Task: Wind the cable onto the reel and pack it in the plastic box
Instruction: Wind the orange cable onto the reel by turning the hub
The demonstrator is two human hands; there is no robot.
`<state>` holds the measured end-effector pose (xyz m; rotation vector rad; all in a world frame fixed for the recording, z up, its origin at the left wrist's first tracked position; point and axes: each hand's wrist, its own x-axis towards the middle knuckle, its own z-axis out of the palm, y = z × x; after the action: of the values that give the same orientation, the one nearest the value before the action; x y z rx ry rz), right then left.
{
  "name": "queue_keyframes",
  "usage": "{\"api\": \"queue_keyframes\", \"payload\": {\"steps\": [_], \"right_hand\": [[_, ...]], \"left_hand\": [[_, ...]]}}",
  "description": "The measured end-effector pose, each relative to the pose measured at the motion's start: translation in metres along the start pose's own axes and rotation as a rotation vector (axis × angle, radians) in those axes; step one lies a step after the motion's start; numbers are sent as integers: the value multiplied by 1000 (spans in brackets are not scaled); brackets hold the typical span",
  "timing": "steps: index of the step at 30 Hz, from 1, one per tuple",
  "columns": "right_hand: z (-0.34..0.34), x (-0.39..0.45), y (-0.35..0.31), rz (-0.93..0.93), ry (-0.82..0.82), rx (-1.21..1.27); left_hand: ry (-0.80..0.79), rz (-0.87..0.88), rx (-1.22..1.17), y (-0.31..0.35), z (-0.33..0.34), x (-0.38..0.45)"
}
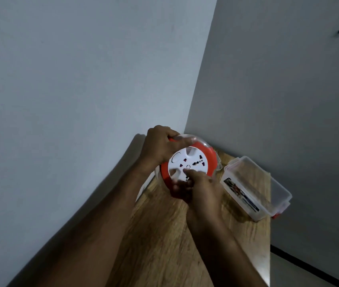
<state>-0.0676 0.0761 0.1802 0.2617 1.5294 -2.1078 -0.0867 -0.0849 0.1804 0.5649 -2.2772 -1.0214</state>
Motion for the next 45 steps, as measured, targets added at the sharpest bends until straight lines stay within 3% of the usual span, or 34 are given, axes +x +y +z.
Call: {"api": "queue_keyframes", "payload": {"steps": [1, 4, 5, 6, 9, 13, 24, 30, 35, 45], "right_hand": [[-7, -2, 5, -237, -1, -199], [-27, 6, 8, -1175, -76, -994], [-32, 13, 3, -1360, -158, -1201], [-34, 18, -3, -1429, -251, -1369], [-37, 29, -21, -1391, -400, -1736], [-35, 27, -20, -1345, -427, -1866], [-32, 39, -22, -1410, -355, -1774], [-36, 47, -20, -1310, -259, -1593], [-33, 43, -10, -1183, -69, -1394], [-21, 34, 1, -1092, 22, -1218]], "left_hand": [[-4, -4, -14, 1, 0, 1], [-48, 10, 3, 3, -5, 7], [-76, 18, 18, 2, -5, 9], [-105, 24, 24, 2, -5, 9], [-154, 36, 6, 3, -4, 7], [-176, 23, -1, 0, -3, 3], [-134, 56, 31, 3, 1, -1], [-106, 14, -4, 5, 5, -3], [-17, 4, -23, 5, 9, -3], [-10, 11, -6, 6, 9, -4]]}}
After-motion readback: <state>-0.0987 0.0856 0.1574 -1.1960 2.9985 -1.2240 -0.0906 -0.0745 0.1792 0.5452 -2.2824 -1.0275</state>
